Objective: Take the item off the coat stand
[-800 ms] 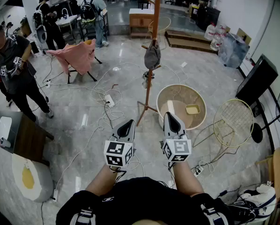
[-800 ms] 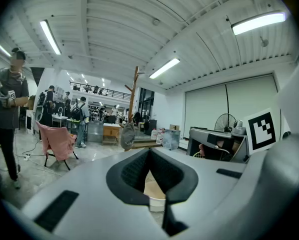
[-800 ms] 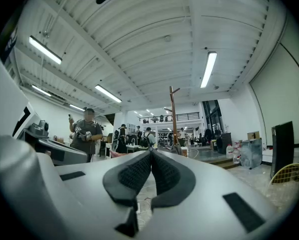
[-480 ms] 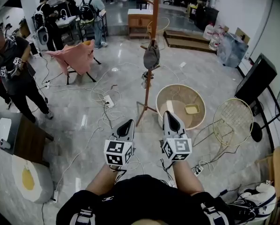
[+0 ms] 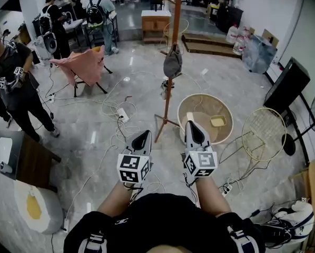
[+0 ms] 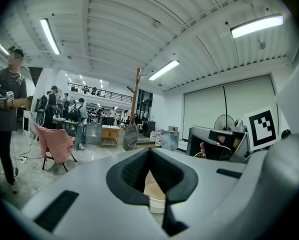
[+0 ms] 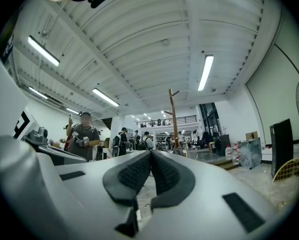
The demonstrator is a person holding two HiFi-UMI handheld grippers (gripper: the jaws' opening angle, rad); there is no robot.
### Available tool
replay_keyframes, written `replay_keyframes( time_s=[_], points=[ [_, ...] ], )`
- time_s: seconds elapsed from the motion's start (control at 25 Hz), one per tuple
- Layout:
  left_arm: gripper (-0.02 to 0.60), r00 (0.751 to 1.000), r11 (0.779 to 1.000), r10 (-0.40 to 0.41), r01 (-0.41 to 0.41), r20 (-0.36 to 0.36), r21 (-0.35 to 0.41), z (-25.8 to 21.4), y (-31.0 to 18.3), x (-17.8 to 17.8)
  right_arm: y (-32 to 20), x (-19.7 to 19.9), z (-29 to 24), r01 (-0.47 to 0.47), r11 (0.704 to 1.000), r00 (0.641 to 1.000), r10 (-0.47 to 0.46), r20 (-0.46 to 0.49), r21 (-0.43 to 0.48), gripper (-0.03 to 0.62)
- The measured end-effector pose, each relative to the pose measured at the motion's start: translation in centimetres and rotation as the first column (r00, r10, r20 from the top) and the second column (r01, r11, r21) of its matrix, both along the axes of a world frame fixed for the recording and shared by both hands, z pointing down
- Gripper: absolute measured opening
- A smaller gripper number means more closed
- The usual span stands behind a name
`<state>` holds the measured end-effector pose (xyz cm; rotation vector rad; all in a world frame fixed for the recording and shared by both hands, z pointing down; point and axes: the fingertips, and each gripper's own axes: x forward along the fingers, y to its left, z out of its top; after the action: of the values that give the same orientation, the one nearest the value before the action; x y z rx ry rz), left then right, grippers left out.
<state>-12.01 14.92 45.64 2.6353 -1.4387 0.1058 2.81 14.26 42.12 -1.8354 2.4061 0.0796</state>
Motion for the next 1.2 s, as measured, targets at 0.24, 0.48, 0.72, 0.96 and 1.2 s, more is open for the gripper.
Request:
replay_keyframes(
  time_s=[0.24, 0.48, 0.72, 0.96, 1.2],
  points=[
    [0.012, 1.000, 1.000, 0.012, -0.012, 0.007, -0.001, -0.1, -1.6, -1.8, -1.2, -1.7, -0.3, -0.013, 1.000, 1.000, 0.013, 0.005, 0.013, 0.015],
    [0.012, 1.000, 1.000, 0.003, -0.003, 0.008, -0.003, 1.4, -4.5, -2.4, -4.4, -1.2, 1.0, -0.038, 0.999, 0.999, 0.037, 0.026, 0.022, 0.015],
    [0.012, 0.999, 0.999, -0.034, 0.035, 0.020, -0.014, 2.4, -10.9, -1.9, -11.1, -0.5, 1.6, -0.014, 1.000, 1.000, 0.014, 0.019, 0.022, 0.015],
    [0.012, 0.998, 0.999, -0.049, 0.049, 0.032, -0.003, 2.7, -20.5, 0.6, -20.9, 2.3, 2.2, -0.003, 1.000, 1.000, 0.003, 0.026, 0.028, 0.015],
    [0.012, 0.993, 0.996, -0.085, 0.087, 0.077, -0.020, 2.2, -31.8, 3.7, -32.5, 5.0, 1.8, 0.057, 0.998, 0.998, -0.057, 0.002, 0.006, 0.015]
  ],
)
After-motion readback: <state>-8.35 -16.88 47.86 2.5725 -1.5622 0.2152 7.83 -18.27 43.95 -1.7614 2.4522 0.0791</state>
